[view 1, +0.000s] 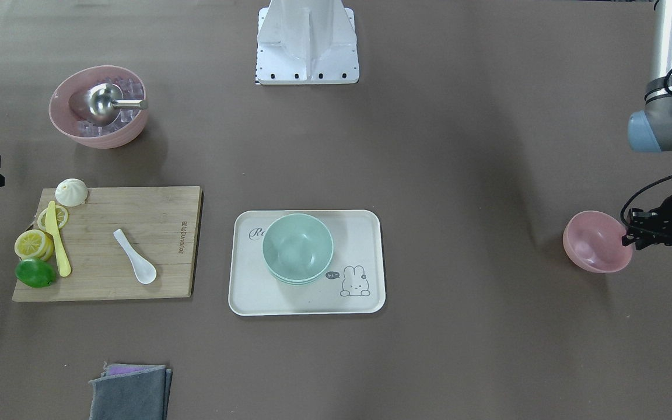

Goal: Stack pink bowl on green and place spoon
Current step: 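Lower the left gripper over the lone pink bowl and grasp its rim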

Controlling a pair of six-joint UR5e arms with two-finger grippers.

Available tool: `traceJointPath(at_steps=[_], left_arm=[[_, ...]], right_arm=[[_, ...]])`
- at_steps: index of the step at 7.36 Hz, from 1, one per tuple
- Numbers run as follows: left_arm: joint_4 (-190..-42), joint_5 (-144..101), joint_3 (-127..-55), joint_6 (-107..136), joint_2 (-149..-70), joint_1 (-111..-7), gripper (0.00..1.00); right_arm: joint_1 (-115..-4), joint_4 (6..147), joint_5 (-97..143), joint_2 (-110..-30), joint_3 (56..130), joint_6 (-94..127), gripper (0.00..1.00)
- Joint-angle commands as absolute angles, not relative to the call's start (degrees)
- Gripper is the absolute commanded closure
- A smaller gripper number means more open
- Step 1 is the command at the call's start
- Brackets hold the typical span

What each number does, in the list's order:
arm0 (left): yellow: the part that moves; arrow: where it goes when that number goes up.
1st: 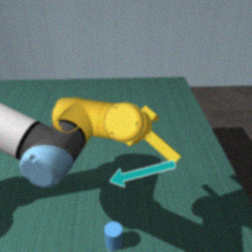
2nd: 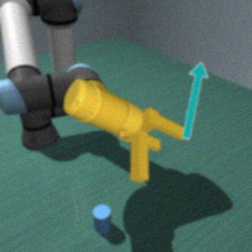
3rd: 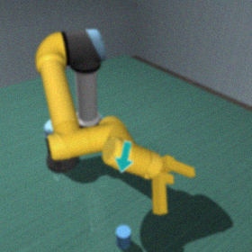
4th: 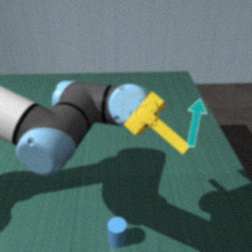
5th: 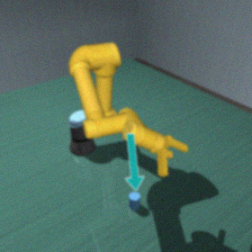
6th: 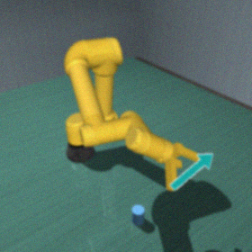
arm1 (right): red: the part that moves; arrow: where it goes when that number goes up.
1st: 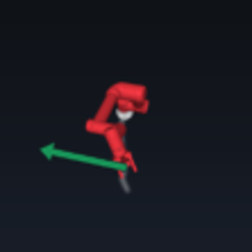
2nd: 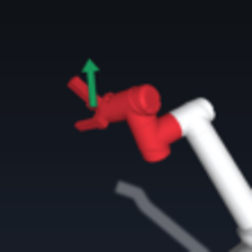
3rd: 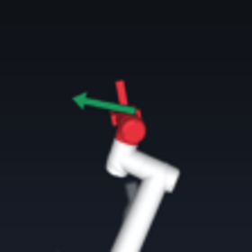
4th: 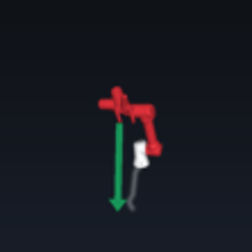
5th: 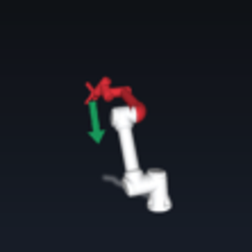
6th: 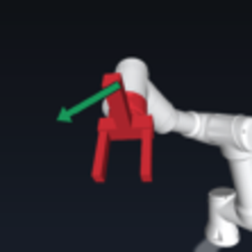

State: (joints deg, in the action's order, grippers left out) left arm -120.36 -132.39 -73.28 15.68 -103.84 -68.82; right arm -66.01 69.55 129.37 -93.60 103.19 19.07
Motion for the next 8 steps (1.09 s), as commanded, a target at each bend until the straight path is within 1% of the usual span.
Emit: traceJointPath(at_steps=[1, 5, 6, 7, 8], left_arm=[[-120.2, -132.5, -72.6, 16.0, -104.6, -68.7, 0.64], [-120.2, -132.3, -71.1, 15.9, -105.2, -67.8, 0.65], [-120.2, -132.3, -71.2, 15.9, -105.3, -67.7, 0.73], [-120.2, -132.5, -71.3, 16.6, -105.2, -67.8, 1.00], [-120.4, -132.6, -71.5, 18.3, -105.2, -67.8, 1.00]], right_arm=[[-66.0, 69.5, 129.4, -93.6, 103.2, 19.1, 0.00], [-66.0, 69.5, 129.4, -93.6, 103.0, 19.1, 0.00], [-66.0, 69.5, 129.4, -93.6, 103.0, 19.1, 0.00], [-66.0, 69.5, 129.4, -93.6, 103.0, 19.1, 0.00], [-66.0, 69.5, 129.4, -93.6, 103.0, 19.1, 0.00]])
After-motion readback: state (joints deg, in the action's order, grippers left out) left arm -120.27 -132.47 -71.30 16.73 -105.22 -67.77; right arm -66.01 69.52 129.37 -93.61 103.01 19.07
